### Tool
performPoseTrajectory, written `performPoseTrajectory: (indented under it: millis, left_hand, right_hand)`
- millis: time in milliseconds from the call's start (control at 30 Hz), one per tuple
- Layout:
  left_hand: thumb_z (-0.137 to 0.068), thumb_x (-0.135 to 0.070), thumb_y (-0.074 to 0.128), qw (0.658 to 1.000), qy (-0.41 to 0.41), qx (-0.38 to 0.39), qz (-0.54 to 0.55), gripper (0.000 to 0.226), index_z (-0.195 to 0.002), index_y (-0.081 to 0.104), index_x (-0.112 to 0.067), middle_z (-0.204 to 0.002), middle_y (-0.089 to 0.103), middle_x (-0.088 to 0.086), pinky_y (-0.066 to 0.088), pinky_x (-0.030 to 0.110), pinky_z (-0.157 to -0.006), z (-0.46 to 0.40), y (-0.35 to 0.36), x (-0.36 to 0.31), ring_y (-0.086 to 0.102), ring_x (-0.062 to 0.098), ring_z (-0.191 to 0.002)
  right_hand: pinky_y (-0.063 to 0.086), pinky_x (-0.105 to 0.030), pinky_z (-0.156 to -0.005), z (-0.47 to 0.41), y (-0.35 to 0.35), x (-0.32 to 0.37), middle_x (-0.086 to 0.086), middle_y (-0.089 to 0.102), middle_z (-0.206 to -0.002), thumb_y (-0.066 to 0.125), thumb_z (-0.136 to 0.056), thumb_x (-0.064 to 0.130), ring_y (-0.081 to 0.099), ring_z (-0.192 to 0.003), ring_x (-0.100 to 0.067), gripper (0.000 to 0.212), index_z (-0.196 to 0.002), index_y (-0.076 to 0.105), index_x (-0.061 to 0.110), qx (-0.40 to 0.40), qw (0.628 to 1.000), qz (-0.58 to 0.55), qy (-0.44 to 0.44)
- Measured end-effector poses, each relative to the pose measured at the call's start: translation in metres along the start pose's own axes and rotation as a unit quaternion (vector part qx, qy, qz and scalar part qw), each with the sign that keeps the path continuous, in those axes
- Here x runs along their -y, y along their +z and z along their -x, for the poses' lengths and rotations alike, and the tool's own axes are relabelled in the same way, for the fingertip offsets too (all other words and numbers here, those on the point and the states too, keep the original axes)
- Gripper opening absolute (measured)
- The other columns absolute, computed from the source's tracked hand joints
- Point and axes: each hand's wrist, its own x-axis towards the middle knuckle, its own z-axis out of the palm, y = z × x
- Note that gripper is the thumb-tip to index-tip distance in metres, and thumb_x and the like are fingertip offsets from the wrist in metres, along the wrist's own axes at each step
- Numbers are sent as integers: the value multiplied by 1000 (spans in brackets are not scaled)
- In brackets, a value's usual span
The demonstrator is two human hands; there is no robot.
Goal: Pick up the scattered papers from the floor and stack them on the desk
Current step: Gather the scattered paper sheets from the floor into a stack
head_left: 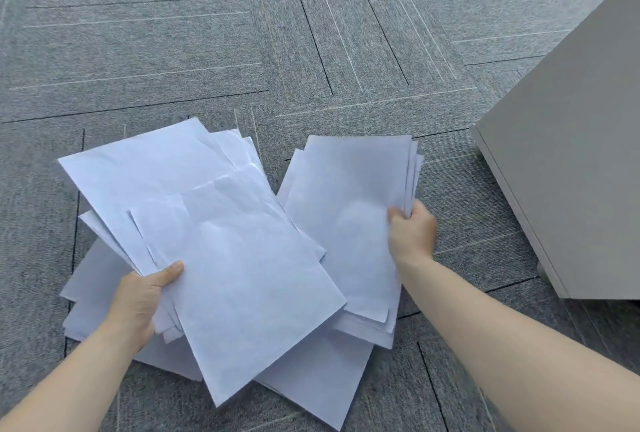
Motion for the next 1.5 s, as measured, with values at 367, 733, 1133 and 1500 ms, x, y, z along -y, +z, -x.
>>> performPoseTrajectory:
  millis: [367, 733, 1133, 1500]
  left_hand:
    - [-86, -2, 64, 997, 15, -50, -54, 25, -112, 63, -2, -117, 65, 18, 46, 57, -98, 0, -13, 1, 63, 38, -102]
    - [-89, -4, 61, 995, 15, 28, -95, 10, -90, 70, -8, -84, 77, 4, 53, 39, -78, 8, 3, 0, 71, 24, -75]
    - [-87, -13, 66, 991, 18, 84, -106, 10, -95, 70, -10, -87, 78, 5, 57, 26, -60, 16, 7, 2, 74, 19, -76]
    - [-83, 7, 63, 997, 15, -17, -76, 16, -95, 67, -2, -71, 74, 2, 58, 27, -53, 3, -15, 6, 70, 15, -57]
  right_hand:
    - [36, -20, -49, -38, -39, 88, 19, 49, -44, 59, -88, 15, 37, -42, 3, 32, -60, 46, 23, -62, 978, -166, -111]
    - [41, -34, -59, -10, 18, 97, -3, 58, -68, 67, -84, 18, 49, -66, -15, 22, -64, 57, 18, 132, 971, -170, -107]
    - [54, -39, -67, 51, 96, 38, 1, 68, -71, 66, -85, 22, 59, -64, -15, 14, -76, 66, 11, 271, 961, -36, -28]
    - [44, -38, -91, 17, 68, 38, -6, 51, -128, 60, -88, 39, 48, -120, -27, 49, -133, 51, 22, 167, 904, 365, -147]
